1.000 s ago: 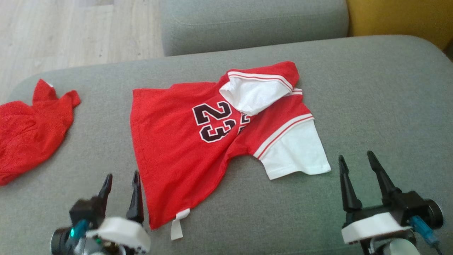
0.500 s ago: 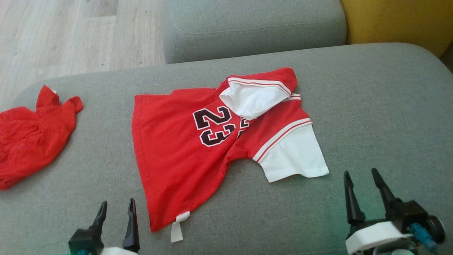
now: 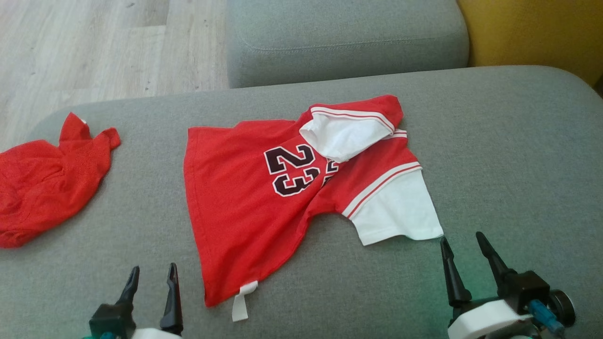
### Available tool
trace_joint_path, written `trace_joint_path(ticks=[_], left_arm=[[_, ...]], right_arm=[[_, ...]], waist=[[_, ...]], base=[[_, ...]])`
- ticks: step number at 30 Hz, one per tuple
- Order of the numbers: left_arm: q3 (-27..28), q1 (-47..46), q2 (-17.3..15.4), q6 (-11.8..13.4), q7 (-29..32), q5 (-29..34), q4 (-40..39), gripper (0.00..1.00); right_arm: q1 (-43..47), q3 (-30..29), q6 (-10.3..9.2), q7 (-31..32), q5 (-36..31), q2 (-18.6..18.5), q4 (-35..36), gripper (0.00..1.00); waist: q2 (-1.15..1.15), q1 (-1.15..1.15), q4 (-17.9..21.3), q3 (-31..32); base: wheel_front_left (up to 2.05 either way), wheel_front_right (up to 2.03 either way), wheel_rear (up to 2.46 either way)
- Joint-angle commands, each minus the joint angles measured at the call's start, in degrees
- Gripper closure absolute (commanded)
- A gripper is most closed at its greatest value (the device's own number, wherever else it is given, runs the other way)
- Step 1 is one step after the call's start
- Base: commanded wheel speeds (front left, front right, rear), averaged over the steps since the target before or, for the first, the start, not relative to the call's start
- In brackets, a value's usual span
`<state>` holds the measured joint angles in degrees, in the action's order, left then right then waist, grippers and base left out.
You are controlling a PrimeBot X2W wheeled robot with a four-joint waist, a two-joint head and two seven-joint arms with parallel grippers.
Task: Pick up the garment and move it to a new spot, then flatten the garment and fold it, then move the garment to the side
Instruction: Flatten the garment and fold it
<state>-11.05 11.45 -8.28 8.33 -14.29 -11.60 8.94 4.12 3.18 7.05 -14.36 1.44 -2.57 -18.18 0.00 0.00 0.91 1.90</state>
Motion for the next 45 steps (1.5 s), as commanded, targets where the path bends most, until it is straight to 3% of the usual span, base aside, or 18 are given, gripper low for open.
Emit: trace_joint_path(ticks=[1, 12, 15, 21, 23, 28, 34, 45], left_arm=[[2.5, -2.6, 0.2, -0.3, -0.7, 0.6, -1.6, 0.0], [3.3, -2.9, 1.8, -2.2, -0.7, 2.3, 0.4, 0.0], [2.0, -3.5, 2.1, -2.7, 1.7, 2.2, 1.9, 0.0], [-0.3, -4.5, 2.3, -2.6, 15.7, 1.6, 0.0, 0.0], [-1.4, -5.1, 2.4, -2.7, 22.4, 1.2, -2.5, 0.0], [-2.9, -5.7, 2.4, -2.8, 29.2, 0.8, -6.0, 0.0], [-3.9, -6.2, 2.9, -2.6, 31.4, 0.1, -7.2, 0.0], [-3.9, -6.4, 2.7, -2.2, 31.9, -0.7, -6.4, 0.0]], right_arm=[[-2.2, 1.4, 0.44, -0.6, 0.1, -0.3, 1.5, 0.0], [-2.9, 1.9, 0.44, -0.6, -0.2, -0.3, 1.3, 0.0], [-4.6, 1.4, 0.44, 0.1, -0.9, -0.3, -0.1, 0.0], [-12.0, 0.4, 0.44, 12.6, -3.7, -0.3, -4.3, 0.0], [-15.6, 0.0, 0.44, 22.0, -4.4, -0.3, -7.2, 0.0], [-19.6, -0.3, 0.44, 33.7, -5.9, -0.3, -10.4, 0.0], [-21.3, 0.7, 0.44, 37.9, -5.4, -0.3, -11.5, 0.0], [-21.9, 2.5, 0.44, 38.3, -3.3, -0.3, -11.5, 0.0]], waist=[[0.0, 0.0, 0.0, -0.1], [0.0, 0.0, 0.7, -0.7], [0.0, 0.0, 0.9, -1.1], [0.0, 0.0, 0.5, -2.9], [0.0, 0.0, 0.0, -4.3], [0.0, 0.0, -1.2, -5.8], [0.0, 0.0, -2.0, -7.0], [0.0, 0.0, -1.3, -8.0]], base=[[0.0, 0.0, 0.0], [0.0, 0.0, 0.0], [0.0, 0.0, 0.0], [0.0, 0.0, 0.0], [0.0, 0.0, 0.0], [0.0, 0.0, 0.0], [0.0, 0.0, 0.0], [0.0, 0.0, 0.0]])
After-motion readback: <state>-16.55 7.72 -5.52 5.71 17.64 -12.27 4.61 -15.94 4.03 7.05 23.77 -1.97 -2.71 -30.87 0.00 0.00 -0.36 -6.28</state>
